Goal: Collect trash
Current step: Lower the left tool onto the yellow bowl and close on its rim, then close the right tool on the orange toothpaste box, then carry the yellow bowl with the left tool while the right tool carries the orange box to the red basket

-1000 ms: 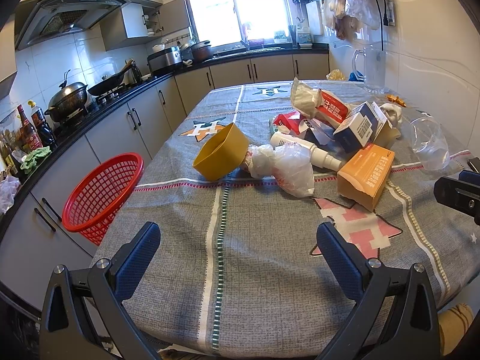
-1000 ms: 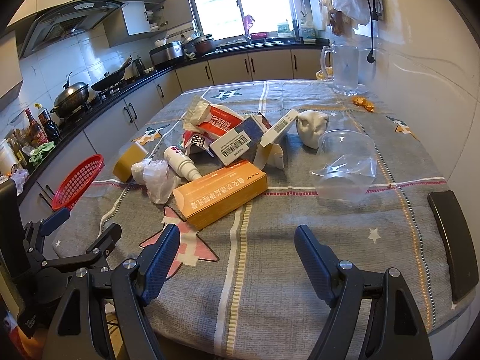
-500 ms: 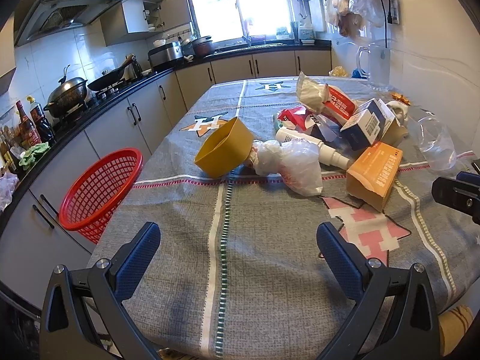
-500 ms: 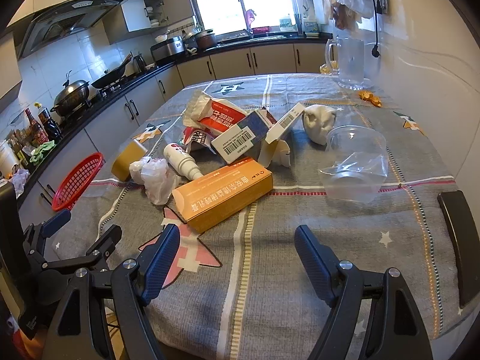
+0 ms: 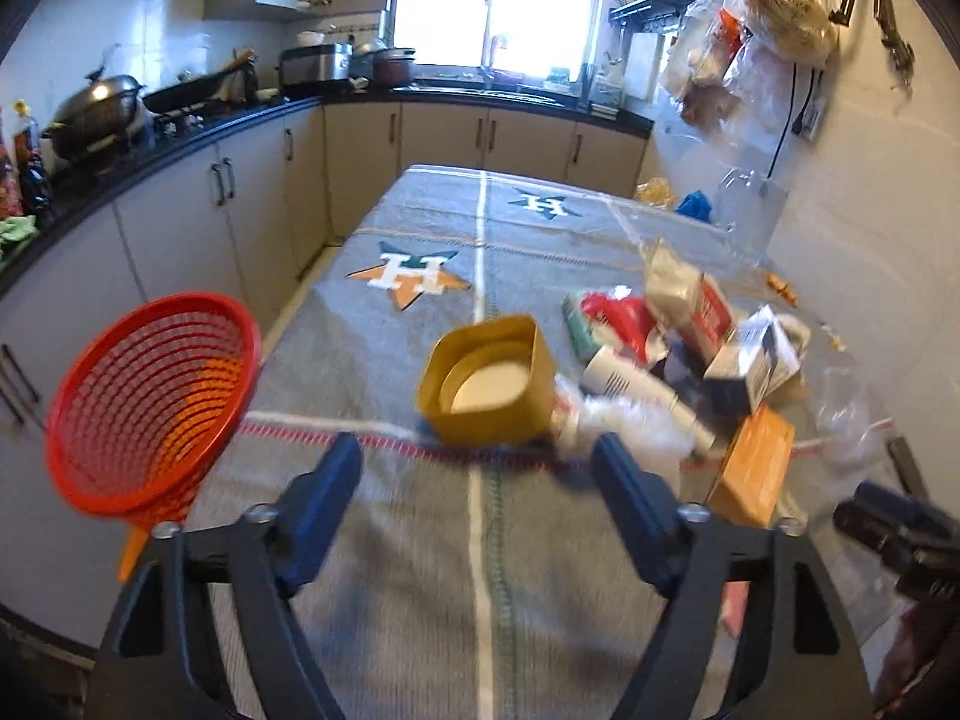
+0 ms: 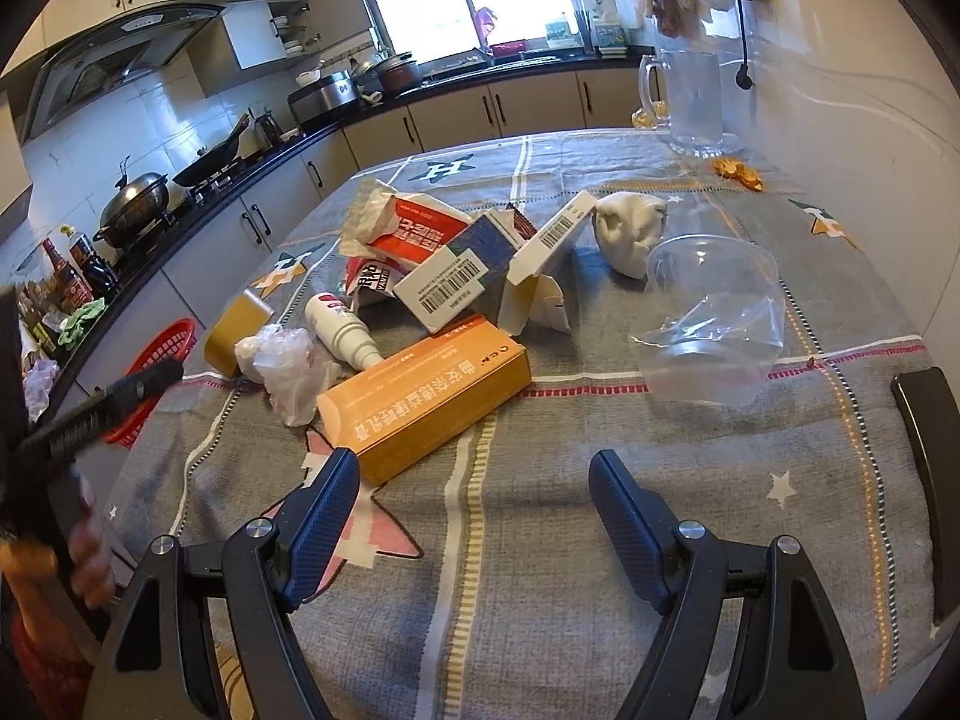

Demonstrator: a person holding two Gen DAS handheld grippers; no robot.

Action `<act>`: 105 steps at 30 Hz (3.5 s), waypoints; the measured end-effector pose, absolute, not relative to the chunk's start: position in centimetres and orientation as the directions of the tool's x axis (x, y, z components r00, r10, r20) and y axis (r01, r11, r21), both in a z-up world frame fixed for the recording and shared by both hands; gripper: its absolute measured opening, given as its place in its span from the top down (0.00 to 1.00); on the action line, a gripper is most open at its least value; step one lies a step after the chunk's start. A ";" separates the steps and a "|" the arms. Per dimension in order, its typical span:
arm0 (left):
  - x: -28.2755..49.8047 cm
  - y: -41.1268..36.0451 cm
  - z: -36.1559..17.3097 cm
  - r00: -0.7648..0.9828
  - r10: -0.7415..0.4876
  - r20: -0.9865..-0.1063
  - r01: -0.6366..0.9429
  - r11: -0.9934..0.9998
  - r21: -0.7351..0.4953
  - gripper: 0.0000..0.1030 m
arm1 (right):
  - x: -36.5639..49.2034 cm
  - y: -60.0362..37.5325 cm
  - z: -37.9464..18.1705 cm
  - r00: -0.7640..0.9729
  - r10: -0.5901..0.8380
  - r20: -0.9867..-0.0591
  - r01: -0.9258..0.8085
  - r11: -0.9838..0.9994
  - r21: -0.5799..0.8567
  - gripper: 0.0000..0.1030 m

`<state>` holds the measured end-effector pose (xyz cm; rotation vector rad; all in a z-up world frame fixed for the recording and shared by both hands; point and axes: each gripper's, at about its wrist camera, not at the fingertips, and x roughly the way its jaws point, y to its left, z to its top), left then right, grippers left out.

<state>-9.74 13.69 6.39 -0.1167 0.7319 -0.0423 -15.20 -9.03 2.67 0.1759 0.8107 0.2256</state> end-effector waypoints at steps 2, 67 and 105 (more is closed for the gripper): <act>-8.5 13.3 6.5 0.732 -0.105 -0.674 0.028 0.992 -0.124 0.40 | -15.0 -9.3 2.6 0.667 0.269 -0.695 -0.129 0.960 0.248 0.20; -5.3 13.2 5.0 0.711 -0.175 -0.681 0.103 0.984 -0.145 0.97 | -8.4 -10.3 0.3 0.570 0.066 -0.819 0.034 0.994 0.104 0.49; -4.2 12.1 3.4 0.645 -0.086 -0.760 0.243 0.965 0.097 0.80 | -11.9 -5.6 5.7 0.632 0.359 -0.687 -0.227 0.933 0.278 0.52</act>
